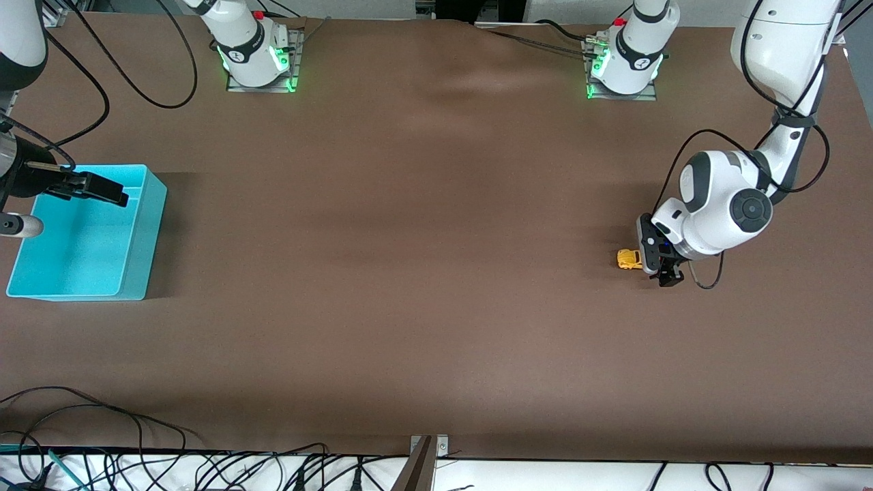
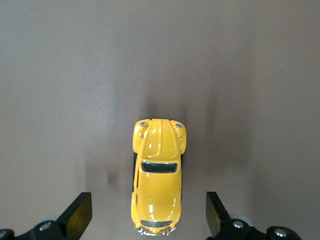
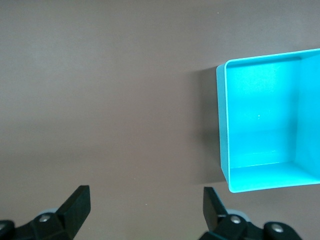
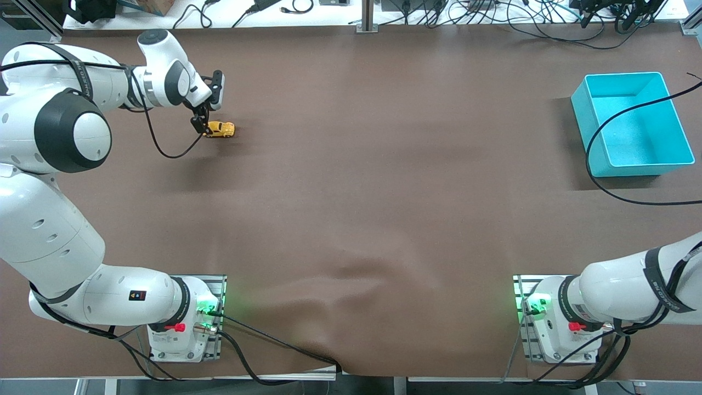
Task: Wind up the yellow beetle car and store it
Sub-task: 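Move the left gripper down over the yellow beetle car, then lower the left gripper and close it on the yellow car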
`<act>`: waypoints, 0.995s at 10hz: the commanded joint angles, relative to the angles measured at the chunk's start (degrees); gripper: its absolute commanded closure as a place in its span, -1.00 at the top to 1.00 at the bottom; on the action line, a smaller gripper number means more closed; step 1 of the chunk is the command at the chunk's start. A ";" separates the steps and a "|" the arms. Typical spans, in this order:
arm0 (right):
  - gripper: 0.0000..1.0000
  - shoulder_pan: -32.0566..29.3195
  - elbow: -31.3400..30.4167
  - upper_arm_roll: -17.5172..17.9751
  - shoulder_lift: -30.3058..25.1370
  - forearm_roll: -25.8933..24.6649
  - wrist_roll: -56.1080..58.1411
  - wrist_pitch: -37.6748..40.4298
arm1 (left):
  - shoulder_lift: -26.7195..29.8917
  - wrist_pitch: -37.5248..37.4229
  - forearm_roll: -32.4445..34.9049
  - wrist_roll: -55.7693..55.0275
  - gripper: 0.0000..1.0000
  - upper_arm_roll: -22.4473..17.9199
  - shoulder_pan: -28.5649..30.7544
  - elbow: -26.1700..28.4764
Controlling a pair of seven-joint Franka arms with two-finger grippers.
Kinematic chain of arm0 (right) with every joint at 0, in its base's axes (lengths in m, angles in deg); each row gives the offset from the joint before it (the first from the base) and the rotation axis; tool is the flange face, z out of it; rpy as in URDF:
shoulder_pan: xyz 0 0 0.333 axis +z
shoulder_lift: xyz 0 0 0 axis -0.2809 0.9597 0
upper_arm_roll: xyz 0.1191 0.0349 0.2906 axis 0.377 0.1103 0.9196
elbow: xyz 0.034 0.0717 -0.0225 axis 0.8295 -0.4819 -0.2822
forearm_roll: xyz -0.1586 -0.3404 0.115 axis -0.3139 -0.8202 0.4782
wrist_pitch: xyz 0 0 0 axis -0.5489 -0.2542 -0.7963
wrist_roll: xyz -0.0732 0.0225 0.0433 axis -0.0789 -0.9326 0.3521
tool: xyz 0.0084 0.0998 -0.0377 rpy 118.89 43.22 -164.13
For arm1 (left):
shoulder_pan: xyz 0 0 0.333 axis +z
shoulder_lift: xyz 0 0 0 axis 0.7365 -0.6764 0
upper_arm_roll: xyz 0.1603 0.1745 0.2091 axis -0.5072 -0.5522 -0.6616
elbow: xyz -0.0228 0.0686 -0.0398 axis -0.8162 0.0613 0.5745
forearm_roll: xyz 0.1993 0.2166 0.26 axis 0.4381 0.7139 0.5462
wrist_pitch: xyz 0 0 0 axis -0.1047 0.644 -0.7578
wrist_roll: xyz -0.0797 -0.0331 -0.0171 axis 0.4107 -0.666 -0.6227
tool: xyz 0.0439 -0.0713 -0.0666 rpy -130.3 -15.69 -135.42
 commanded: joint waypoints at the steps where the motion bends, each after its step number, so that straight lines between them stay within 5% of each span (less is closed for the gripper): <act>1: 1.00 -0.34 0.25 0.12 -0.09 -0.16 0.60 -0.10 | 0.31 3.70 0.91 1.23 1.00 0.21 0.20 2.31; 6: 1.00 -0.43 0.25 0.12 -0.09 -0.16 0.69 -0.10 | -0.39 5.12 0.91 1.41 -0.33 0.56 0.20 3.02; 10: 1.00 -0.43 0.25 0.03 -0.09 -0.16 0.69 -0.19 | -1.53 5.12 0.74 1.41 -0.58 0.56 0.11 2.76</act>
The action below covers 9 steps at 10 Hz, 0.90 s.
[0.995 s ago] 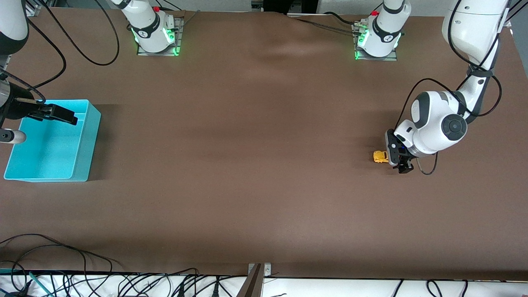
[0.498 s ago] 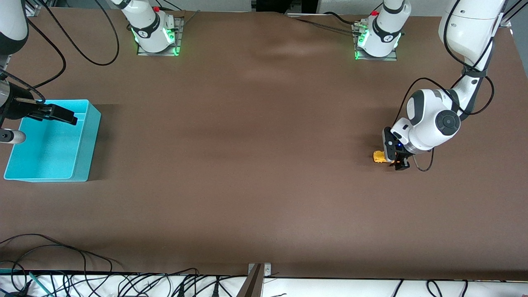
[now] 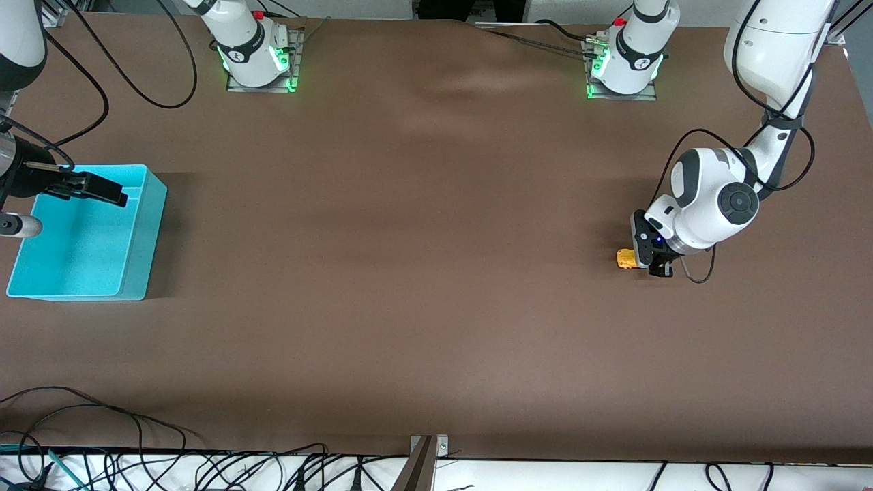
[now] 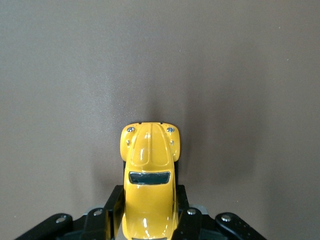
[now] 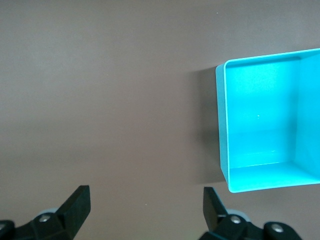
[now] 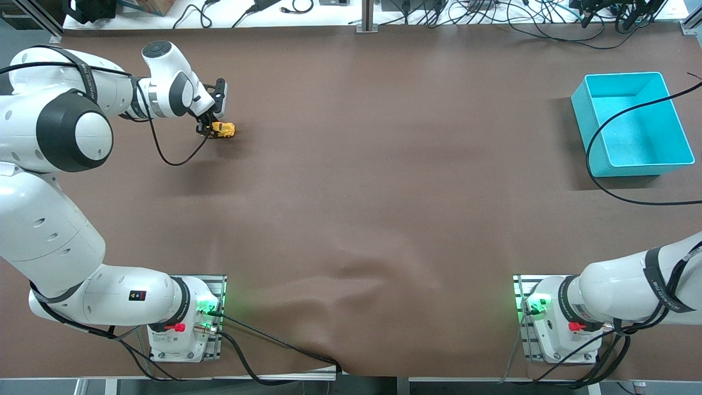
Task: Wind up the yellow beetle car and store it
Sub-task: 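Lower the left gripper and close it on the yellow car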
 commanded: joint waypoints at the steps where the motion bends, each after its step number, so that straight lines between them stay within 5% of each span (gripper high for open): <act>1: 1.00 -0.38 0.25 0.11 -0.09 -0.16 0.76 -0.15 | -1.16 0.82 0.82 0.83 -0.60 0.08 0.24 0.29; 5: 1.00 -0.46 0.25 0.11 -0.01 -0.16 0.76 -0.15 | -2.73 0.30 1.00 1.88 -0.60 -0.09 5.40 -0.50; 9: 1.00 -0.46 0.25 0.11 -0.01 -0.16 1.11 -0.15 | -6.96 0.47 1.00 15.31 -0.62 -0.09 15.51 -5.77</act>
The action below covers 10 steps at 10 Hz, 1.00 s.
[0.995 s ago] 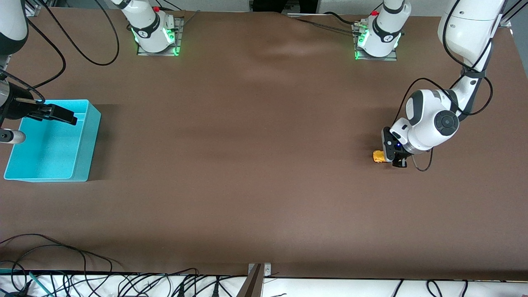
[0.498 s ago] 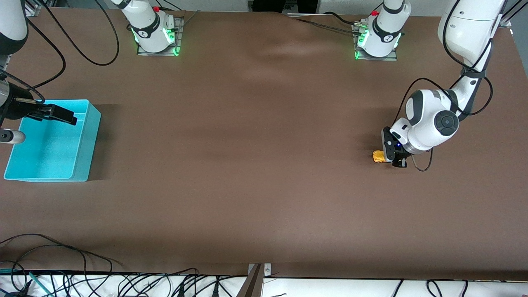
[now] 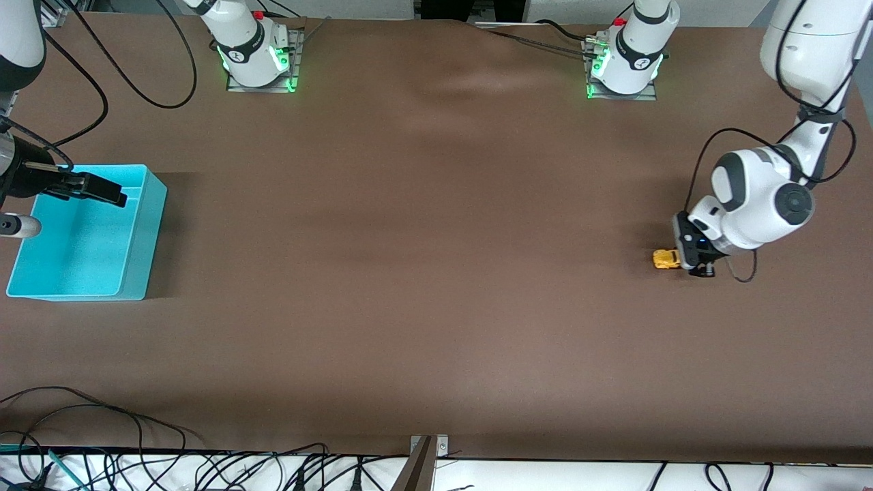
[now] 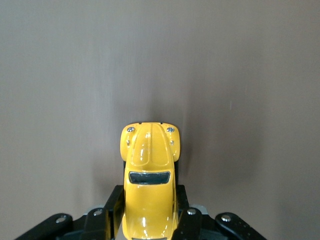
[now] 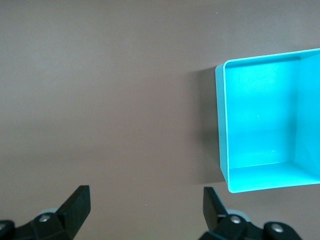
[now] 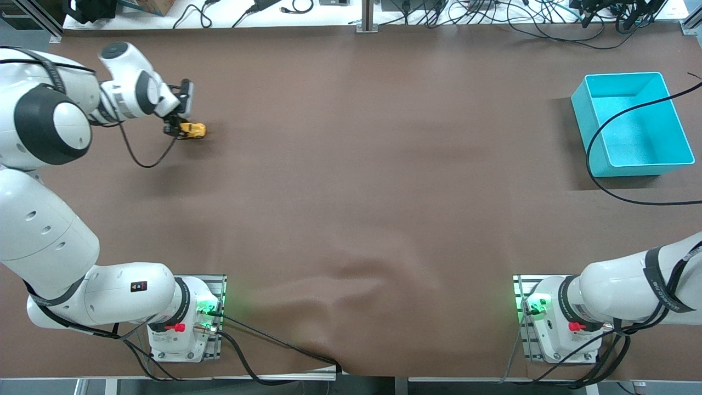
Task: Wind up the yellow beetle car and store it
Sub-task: 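Pull the gripped car backward along the table with the left gripper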
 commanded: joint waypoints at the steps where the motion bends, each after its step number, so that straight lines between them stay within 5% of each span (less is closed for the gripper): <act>1: 1.00 -0.38 0.25 0.15 -0.04 -0.16 1.00 -0.11 | -6.87 1.38 1.00 6.75 -0.62 0.14 4.89 -5.16; 4: 1.00 -0.38 0.25 0.15 0.05 -0.16 1.00 -0.20 | -9.43 1.30 0.92 16.07 -0.62 0.14 8.51 -8.77; 10: 1.00 -0.64 0.25 0.15 0.13 -0.07 1.00 -0.20 | -9.35 1.30 0.57 15.83 -0.62 0.14 10.88 -9.56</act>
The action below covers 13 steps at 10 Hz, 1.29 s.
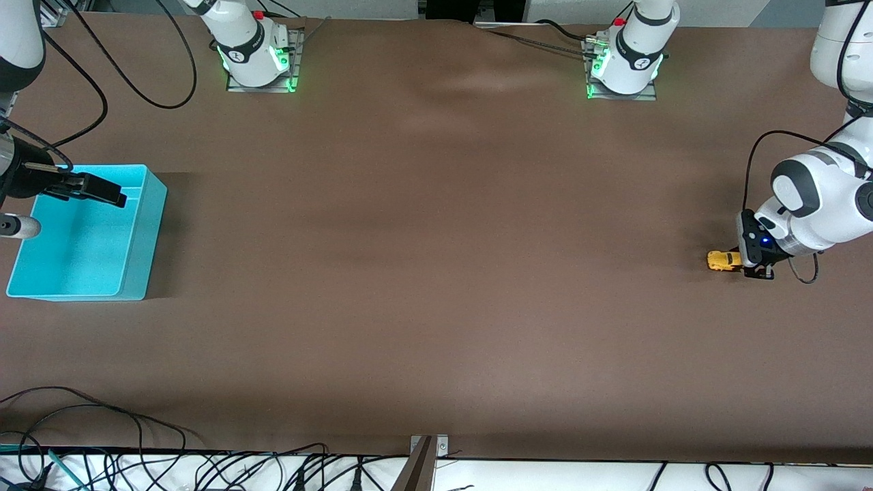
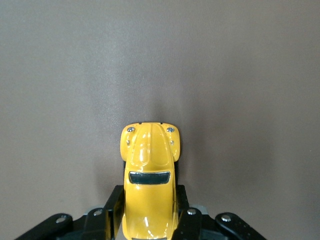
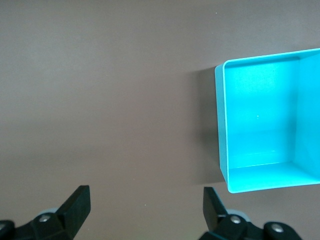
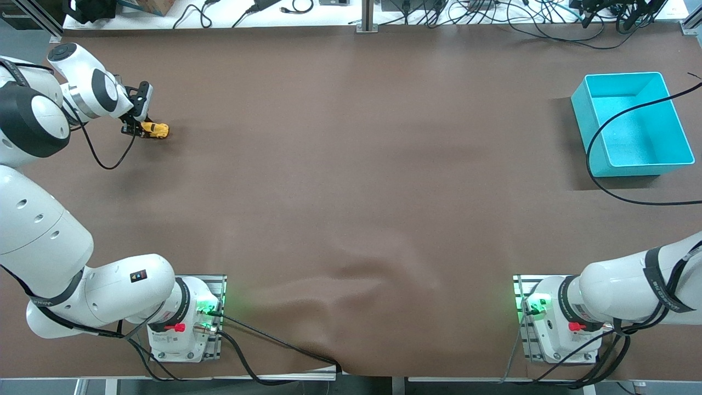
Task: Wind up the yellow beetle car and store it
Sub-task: 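Pull the gripped car backward along the table with the left gripper, then open the left gripper to release the car toward the turquoise bin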
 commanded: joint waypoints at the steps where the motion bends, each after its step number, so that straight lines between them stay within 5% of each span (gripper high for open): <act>1: 1.00 -0.49 0.25 0.16 0.07 -0.07 0.95 -0.15 | -5.67 2.48 0.12 0.82 -0.63 0.28 1.44 -3.25; 6: 1.00 -0.49 0.25 0.16 0.07 -0.07 0.95 -0.15 | -5.67 2.39 0.03 0.64 -0.65 0.28 1.70 -3.25; 7: 1.00 -0.49 0.25 0.16 0.07 -0.07 1.04 -0.15 | -5.59 2.39 0.12 0.73 -0.14 0.37 1.70 -3.25; 8: 1.00 -0.49 0.25 0.16 0.07 -0.07 1.04 -0.15 | -5.15 1.61 0.21 1.26 0.99 0.45 1.70 -4.12; 13: 1.00 -0.49 0.25 0.16 0.33 -0.07 1.30 -0.50 | 2.76 -22.51 0.73 -4.96 1.00 0.37 1.35 -11.22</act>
